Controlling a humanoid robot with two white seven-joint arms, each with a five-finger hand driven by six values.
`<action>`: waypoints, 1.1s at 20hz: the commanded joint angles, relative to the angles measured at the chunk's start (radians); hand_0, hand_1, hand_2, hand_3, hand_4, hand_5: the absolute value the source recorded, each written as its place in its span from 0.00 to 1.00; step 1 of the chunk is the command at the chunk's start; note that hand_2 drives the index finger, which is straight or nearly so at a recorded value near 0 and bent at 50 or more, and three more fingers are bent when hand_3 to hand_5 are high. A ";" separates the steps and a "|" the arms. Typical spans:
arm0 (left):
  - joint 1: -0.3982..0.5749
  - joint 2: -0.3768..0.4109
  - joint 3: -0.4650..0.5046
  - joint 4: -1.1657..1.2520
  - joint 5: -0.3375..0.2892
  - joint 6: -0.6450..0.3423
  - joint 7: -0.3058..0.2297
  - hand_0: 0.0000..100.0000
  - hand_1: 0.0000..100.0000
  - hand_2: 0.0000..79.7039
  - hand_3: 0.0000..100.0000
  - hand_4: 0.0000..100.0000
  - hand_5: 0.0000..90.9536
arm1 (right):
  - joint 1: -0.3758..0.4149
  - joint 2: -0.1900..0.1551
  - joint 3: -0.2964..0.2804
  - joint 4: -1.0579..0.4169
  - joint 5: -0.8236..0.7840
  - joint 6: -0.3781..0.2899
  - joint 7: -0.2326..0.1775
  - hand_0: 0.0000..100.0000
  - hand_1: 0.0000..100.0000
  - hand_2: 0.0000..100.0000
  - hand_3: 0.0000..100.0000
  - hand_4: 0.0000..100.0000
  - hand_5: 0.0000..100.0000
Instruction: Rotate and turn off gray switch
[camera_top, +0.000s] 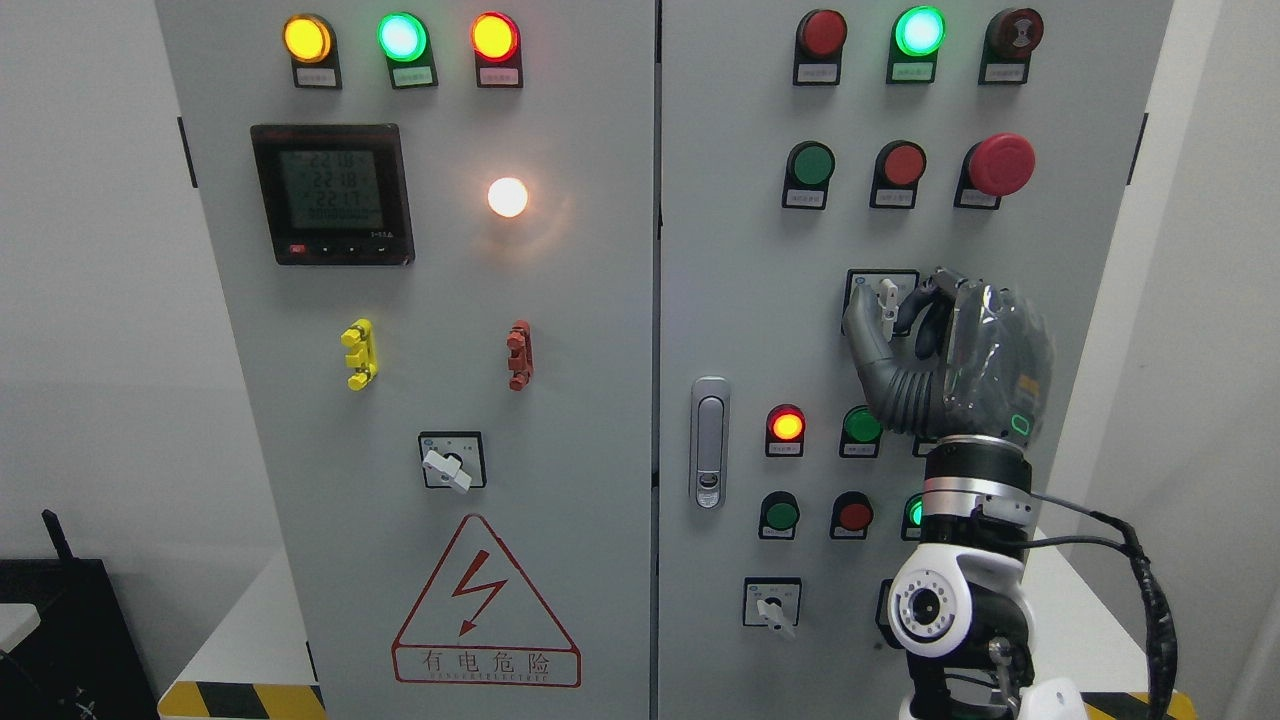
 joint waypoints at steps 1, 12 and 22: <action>-0.009 0.001 0.008 -0.025 0.020 -0.001 -0.001 0.12 0.39 0.00 0.00 0.00 0.00 | 0.000 -0.002 0.000 -0.005 -0.001 -0.002 -0.003 0.35 0.40 0.74 1.00 1.00 1.00; -0.009 0.000 0.008 -0.025 0.020 -0.001 -0.001 0.12 0.39 0.00 0.00 0.00 0.00 | 0.004 -0.008 -0.003 -0.005 -0.001 -0.004 -0.011 0.34 0.40 0.73 1.00 1.00 1.00; -0.009 0.000 0.008 -0.025 0.020 0.001 -0.001 0.12 0.39 0.00 0.00 0.00 0.00 | 0.007 -0.014 -0.003 -0.013 -0.001 -0.010 -0.025 0.35 0.39 0.73 1.00 1.00 1.00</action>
